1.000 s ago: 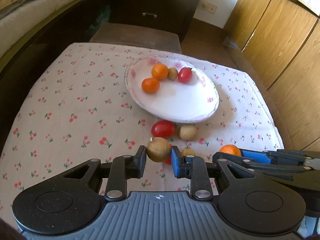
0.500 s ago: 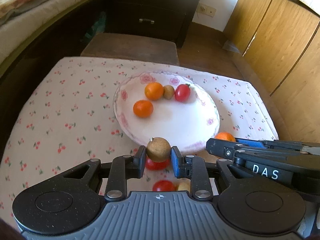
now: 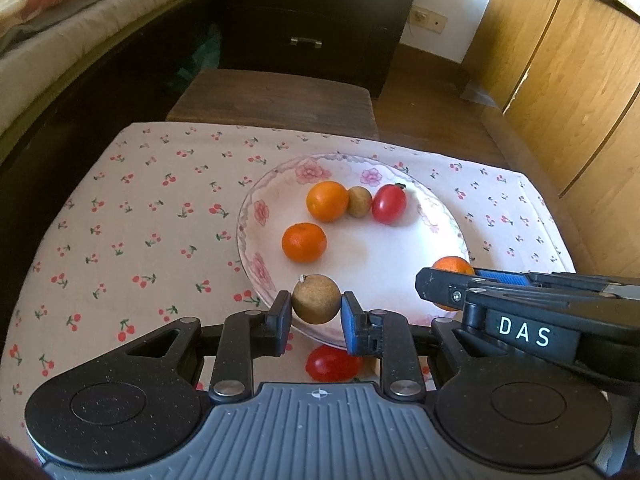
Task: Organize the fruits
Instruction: 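Carry the kiwi and orange over the white bowl with both tools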
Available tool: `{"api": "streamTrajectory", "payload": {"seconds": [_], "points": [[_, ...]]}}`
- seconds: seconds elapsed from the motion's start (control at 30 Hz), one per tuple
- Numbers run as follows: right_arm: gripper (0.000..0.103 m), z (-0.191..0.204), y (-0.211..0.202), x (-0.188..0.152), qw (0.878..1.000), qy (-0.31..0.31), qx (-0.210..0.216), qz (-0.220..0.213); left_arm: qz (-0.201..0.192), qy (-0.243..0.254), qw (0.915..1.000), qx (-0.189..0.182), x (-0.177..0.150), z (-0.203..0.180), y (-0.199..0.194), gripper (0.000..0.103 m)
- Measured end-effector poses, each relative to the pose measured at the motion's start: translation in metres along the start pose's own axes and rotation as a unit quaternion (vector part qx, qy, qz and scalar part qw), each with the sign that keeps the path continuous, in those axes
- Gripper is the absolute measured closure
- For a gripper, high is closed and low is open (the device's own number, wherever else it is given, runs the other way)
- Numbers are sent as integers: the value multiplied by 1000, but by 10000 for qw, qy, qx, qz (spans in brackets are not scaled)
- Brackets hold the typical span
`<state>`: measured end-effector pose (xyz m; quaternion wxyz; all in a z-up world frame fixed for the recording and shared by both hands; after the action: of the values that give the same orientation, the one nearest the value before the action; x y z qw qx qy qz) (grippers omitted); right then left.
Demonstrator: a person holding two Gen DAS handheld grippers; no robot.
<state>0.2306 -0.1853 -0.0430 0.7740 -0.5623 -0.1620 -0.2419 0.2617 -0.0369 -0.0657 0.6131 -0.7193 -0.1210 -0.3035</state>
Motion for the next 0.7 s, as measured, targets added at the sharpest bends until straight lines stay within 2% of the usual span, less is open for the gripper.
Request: {"api": "streamTrajectory", "payload": {"seconds": [0.7], "points": [[68,-1,11,5,10000,10,4,-47,-39,88,9998,169,3,0,5,70]]}}
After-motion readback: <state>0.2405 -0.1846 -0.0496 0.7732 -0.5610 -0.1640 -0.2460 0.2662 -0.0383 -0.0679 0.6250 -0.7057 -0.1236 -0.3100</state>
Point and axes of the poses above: each gripper's, at about its wrist camera, not at the fingertips, and y roughly the way its jaws point, z to its left, x to its top, the point moved 7 cm from there along y, roughly the way its jaws point, and after that the axes turned 9 degrees about y, right-handed, at the moved point
